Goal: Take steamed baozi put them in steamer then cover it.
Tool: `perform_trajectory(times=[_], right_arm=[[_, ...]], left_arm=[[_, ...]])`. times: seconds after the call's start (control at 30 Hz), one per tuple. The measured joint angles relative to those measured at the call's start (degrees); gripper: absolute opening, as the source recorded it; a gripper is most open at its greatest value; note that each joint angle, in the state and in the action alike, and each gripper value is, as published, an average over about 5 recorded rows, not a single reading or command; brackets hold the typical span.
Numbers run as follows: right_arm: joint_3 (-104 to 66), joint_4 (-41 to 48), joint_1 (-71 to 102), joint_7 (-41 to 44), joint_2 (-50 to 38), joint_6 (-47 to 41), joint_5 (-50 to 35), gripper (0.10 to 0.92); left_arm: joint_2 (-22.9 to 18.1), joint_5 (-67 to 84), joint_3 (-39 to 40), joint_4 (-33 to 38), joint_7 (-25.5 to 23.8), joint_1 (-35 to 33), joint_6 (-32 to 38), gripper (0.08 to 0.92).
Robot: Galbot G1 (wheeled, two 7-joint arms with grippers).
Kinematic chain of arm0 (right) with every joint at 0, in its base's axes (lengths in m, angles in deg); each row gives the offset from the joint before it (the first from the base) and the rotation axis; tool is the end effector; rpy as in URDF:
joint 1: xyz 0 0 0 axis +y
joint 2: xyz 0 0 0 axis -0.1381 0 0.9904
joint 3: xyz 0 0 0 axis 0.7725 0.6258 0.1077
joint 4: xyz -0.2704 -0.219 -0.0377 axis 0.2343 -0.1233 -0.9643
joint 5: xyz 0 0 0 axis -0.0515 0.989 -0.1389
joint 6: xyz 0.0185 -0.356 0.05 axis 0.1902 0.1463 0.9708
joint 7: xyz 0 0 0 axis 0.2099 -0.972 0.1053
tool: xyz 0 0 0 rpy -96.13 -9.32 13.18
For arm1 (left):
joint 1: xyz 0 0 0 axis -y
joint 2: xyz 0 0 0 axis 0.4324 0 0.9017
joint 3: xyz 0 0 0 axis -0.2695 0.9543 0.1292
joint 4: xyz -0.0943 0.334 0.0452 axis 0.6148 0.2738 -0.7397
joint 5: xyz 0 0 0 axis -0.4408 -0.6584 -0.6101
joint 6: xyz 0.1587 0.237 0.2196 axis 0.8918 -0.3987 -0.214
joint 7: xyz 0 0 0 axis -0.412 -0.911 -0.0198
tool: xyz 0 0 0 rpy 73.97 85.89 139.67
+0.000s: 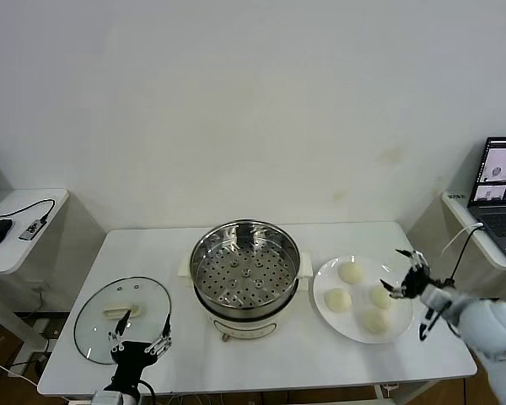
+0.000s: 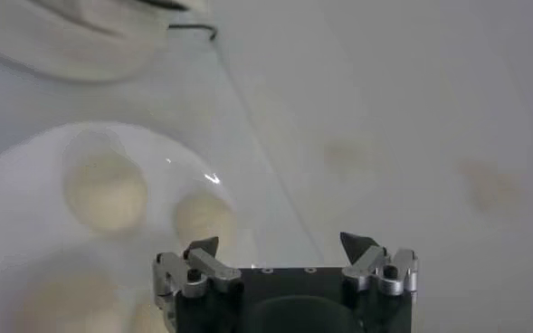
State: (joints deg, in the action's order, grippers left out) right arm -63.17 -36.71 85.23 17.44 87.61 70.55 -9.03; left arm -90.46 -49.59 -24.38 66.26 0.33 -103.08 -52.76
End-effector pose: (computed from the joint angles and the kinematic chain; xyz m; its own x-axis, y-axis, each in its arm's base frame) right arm 0.3973 -0.2050 -0.2045 -0.7214 -0.2474 0.6468 -0.6921 0.2247 -0.6860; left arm 0.1425 0.0529 -0.3196 -0.9903 -0.0140 0.1380 0.0134 0.9806 0.1956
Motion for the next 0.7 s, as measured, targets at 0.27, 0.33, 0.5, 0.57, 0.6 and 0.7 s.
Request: perform_trajectory(times=[0.27, 0.33, 0.5, 0.57, 0.6, 0.7], right_arm=[[21.25, 10.82, -21.36, 10.14, 0.58, 0.83, 0.40, 0.823], [25.68, 13.49, -25.60, 12.40, 1.55, 1.26, 0.57, 0.823], [34.74, 19.75, -33.69, 16.66, 4.50, 2.09, 0.76, 0.823], [37.53, 21.91, -35.87, 17.80, 5.74, 2.22, 0.92, 0.823], [38.73, 22.89, -36.78, 18.26, 6.33, 2.26, 1.04, 0.823], [41.84, 25.54, -39.08, 19.30, 8.01, 2.22, 1.57, 0.823]], left_arm=[[-0.44, -0.99, -0.94, 0.18, -0.05, -0.31, 0.12, 0.823], [-0.55, -1.16, -1.12, 0.17, -0.03, -0.36, 0.06, 0.823], [-0.55, -1.29, -1.70, 0.30, 0.06, -0.28, -0.22, 0.823], [-0.42, -1.34, -2.02, 0.32, 0.07, -0.34, -0.32, 0.823], [-0.33, -1.37, -2.16, 0.32, 0.08, -0.41, -0.35, 0.823], [-0.08, -1.42, -2.60, 0.31, 0.08, -0.64, -0.38, 0.823]])
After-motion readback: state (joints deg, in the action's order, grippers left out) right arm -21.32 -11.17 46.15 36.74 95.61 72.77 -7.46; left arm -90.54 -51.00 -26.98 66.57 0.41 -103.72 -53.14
